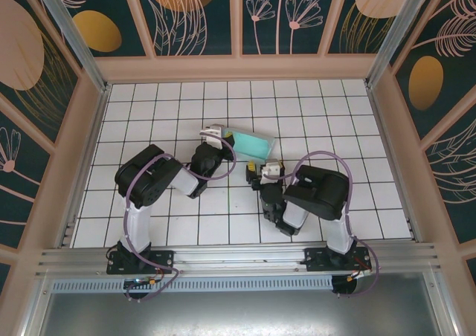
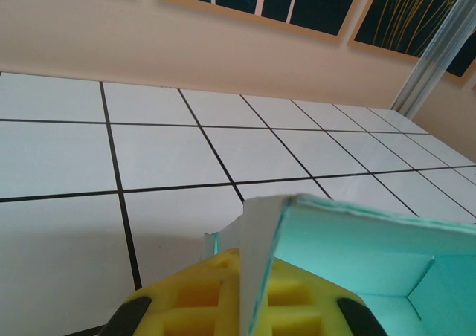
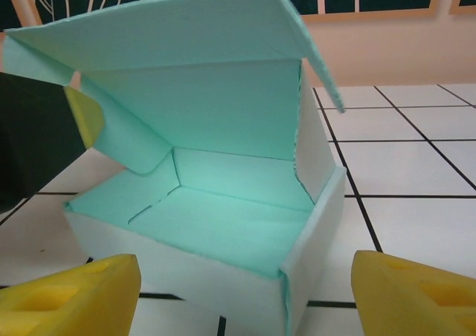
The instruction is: Fold the paper box
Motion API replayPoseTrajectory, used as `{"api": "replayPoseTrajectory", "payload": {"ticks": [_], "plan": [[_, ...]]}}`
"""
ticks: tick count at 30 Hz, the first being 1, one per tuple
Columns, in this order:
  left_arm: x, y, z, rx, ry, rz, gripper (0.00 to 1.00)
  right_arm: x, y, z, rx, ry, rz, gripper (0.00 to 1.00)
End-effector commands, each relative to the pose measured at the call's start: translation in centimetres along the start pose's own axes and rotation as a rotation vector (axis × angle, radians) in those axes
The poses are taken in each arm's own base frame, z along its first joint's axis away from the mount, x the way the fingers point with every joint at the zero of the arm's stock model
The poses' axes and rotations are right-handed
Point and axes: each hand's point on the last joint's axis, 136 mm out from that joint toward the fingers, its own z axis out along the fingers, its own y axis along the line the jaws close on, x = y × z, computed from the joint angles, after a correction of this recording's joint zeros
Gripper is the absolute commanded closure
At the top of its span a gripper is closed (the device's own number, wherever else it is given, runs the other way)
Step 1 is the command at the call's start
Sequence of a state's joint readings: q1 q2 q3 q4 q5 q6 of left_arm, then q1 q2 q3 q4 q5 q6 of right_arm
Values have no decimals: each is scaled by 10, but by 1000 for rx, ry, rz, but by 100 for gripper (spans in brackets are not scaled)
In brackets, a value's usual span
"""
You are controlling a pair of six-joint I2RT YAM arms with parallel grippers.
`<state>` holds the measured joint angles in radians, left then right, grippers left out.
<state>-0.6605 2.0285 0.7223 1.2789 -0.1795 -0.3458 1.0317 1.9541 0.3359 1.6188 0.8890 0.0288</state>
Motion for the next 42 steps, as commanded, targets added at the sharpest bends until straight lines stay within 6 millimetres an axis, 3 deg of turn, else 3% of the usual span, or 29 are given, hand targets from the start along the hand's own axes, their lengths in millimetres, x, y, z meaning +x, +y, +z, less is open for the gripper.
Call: {"api": "replayPoseTrajectory", "payload": {"ticks": [1,9,14,17,19,22,25,29,33,36,42], "plan": [[27,-1,3,9,87,23,100,-33,-1,-14,-26,-81,56,25],[28,-2,4,11,94,25,100,-76,7,-38,-123,-144,2,29],[31,-3,6,18,105,28,100,-106,17,-34,-144,-134,-35,28],[33,-3,7,19,113,30,100,-136,17,-33,-167,-178,-9,28],[35,-4,8,28,119,33,100,-156,18,-26,-200,-191,8,28],[37,-7,8,42,125,35,100,-167,11,-1,-214,-100,60,28],[38,-6,8,40,126,36,100,-189,2,11,-253,-117,113,29],[39,-5,8,38,128,42,100,-184,-17,52,-244,56,240,29],[38,-7,8,46,127,38,100,-154,-23,83,-278,232,352,29],[39,-7,7,47,128,39,98,-129,-17,97,-273,323,353,29],[33,-7,3,46,116,44,92,-72,-6,103,-287,469,355,28]]}}
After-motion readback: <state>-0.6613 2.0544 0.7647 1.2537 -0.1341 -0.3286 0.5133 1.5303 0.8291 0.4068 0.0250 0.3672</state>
